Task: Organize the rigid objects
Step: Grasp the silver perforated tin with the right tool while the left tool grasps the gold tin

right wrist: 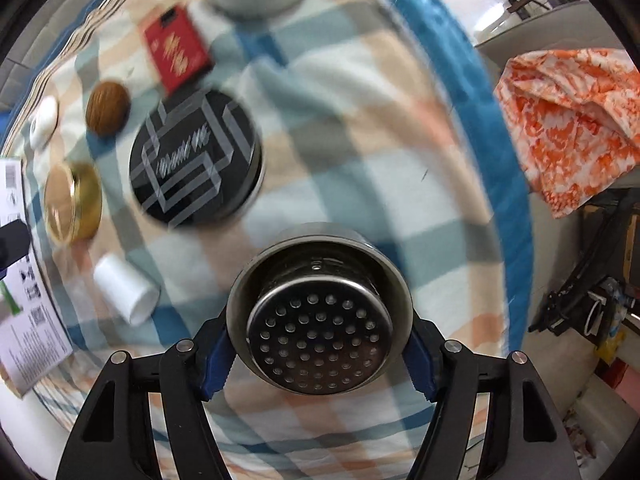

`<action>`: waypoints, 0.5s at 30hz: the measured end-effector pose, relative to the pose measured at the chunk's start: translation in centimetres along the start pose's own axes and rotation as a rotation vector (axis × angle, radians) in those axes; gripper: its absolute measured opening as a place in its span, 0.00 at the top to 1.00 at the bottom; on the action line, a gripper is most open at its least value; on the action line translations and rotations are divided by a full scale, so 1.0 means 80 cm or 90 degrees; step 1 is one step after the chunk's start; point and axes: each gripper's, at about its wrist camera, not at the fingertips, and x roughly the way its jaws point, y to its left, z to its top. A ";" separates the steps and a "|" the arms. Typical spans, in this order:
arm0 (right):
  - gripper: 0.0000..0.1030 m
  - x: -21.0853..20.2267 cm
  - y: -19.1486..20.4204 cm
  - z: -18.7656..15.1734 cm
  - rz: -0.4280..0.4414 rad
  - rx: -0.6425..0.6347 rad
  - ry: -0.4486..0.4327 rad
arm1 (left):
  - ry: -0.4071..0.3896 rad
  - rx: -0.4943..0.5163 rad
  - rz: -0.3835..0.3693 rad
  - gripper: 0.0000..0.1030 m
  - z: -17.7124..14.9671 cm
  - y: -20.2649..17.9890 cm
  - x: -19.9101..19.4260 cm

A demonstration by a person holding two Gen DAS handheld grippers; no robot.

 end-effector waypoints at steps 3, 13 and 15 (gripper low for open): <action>0.29 0.003 0.002 0.019 -0.003 -0.003 0.008 | 0.030 0.008 0.012 0.00 0.022 -0.002 0.031; 0.29 0.012 0.011 0.051 -0.017 -0.004 0.035 | 0.046 0.024 0.021 0.31 0.036 -0.002 0.090; 0.29 0.012 0.010 0.051 -0.016 -0.001 0.036 | 0.048 0.030 0.024 0.24 0.038 -0.013 0.093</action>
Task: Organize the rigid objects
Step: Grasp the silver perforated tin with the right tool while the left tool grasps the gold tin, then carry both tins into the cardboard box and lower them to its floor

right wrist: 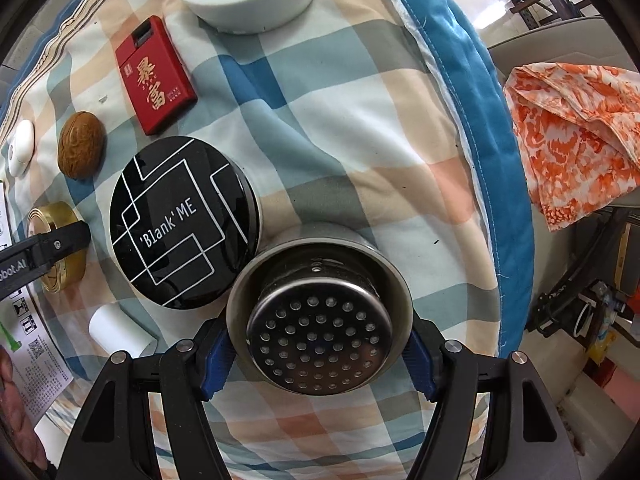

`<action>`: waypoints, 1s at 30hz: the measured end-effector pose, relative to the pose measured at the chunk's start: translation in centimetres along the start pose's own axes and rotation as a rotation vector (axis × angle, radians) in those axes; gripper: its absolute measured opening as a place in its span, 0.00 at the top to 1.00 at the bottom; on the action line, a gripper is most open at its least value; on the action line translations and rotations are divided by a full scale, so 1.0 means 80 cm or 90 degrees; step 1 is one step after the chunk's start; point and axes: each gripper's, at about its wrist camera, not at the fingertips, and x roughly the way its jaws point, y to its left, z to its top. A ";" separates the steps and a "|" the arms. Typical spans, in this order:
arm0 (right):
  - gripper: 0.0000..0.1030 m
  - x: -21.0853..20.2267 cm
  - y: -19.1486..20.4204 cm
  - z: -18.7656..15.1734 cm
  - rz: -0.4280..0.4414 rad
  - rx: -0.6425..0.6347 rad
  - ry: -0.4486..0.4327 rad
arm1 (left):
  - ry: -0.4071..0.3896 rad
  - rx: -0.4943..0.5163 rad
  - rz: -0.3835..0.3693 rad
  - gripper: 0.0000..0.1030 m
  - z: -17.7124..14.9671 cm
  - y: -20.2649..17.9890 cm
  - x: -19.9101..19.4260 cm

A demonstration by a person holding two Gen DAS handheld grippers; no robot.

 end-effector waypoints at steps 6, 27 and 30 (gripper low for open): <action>0.29 0.005 -0.003 0.002 0.001 0.005 0.007 | -0.022 0.005 0.015 0.30 0.000 -0.017 0.011; 0.29 -0.048 0.000 -0.067 0.024 -0.038 -0.047 | -0.167 0.002 -0.012 0.39 -0.156 -0.059 -0.107; 0.29 -0.066 0.010 -0.075 0.034 -0.039 -0.044 | -0.184 -0.006 -0.024 0.39 -0.174 -0.048 -0.126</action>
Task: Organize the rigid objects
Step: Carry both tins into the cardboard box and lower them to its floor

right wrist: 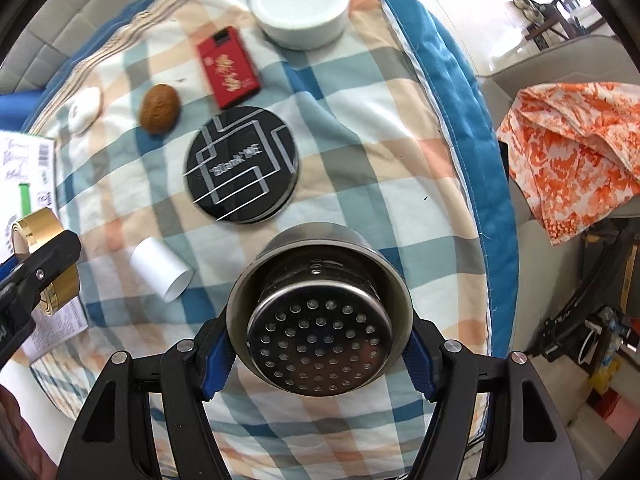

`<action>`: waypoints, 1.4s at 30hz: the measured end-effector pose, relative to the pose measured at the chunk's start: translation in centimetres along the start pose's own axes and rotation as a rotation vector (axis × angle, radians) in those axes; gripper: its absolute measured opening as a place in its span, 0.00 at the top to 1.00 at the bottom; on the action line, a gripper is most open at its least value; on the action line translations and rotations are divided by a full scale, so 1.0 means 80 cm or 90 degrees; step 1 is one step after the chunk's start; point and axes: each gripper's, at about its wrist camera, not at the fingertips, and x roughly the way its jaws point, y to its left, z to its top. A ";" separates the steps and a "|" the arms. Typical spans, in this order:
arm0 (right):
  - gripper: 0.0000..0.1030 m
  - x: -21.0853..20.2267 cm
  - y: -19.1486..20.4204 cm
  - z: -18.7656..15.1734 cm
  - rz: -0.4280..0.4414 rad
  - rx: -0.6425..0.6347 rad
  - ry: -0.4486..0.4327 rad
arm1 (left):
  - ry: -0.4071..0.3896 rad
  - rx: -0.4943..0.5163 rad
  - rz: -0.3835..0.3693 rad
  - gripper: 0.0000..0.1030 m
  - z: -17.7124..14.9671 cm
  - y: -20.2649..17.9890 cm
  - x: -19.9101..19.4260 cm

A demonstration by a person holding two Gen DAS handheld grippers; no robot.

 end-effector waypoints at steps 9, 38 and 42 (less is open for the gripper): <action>0.29 -0.079 0.072 -0.010 0.006 -0.068 -0.073 | -0.057 -0.020 -0.022 0.39 0.034 0.104 -0.063; 0.29 -0.110 0.484 0.024 0.070 -0.205 -0.118 | -0.074 -0.126 -0.062 0.39 0.076 0.449 -0.088; 0.29 -0.076 0.502 0.047 0.068 -0.205 -0.104 | -0.029 -0.156 -0.125 0.39 0.091 0.476 -0.040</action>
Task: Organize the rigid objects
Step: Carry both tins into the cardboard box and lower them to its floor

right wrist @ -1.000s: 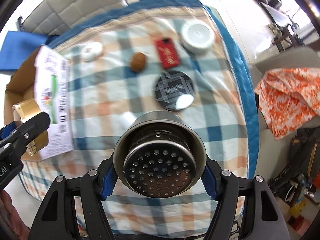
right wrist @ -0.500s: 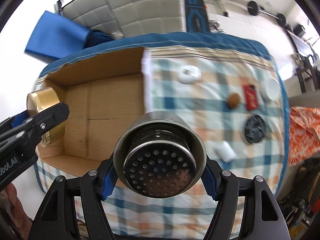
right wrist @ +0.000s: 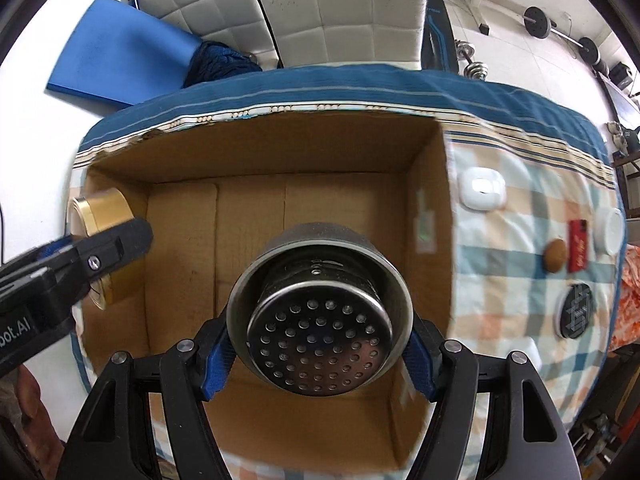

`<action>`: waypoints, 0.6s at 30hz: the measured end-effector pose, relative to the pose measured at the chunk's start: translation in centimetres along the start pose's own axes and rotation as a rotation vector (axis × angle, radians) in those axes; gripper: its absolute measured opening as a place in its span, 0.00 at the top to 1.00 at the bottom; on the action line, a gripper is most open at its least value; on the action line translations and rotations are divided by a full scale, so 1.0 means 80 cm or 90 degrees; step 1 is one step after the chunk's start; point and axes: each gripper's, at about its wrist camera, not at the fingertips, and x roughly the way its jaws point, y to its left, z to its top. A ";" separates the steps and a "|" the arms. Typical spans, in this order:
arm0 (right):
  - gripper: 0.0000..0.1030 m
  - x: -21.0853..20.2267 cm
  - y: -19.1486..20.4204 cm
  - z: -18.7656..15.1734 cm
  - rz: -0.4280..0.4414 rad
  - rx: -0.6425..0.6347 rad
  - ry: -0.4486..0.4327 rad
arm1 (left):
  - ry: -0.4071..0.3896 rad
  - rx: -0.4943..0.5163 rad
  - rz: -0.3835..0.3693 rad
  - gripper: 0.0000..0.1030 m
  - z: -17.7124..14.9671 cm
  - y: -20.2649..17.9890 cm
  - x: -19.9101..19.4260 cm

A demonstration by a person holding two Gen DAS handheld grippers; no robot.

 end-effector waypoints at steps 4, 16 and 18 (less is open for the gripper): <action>0.29 0.040 0.004 0.020 -0.013 0.003 0.013 | 0.051 -0.027 -0.039 0.39 0.017 0.017 0.047; 0.29 0.113 0.006 0.060 -0.029 0.008 0.050 | 0.127 -0.065 -0.064 0.39 0.045 0.030 0.130; 0.29 0.120 0.007 0.062 -0.030 0.008 0.060 | 0.135 -0.070 -0.064 0.39 0.047 0.030 0.135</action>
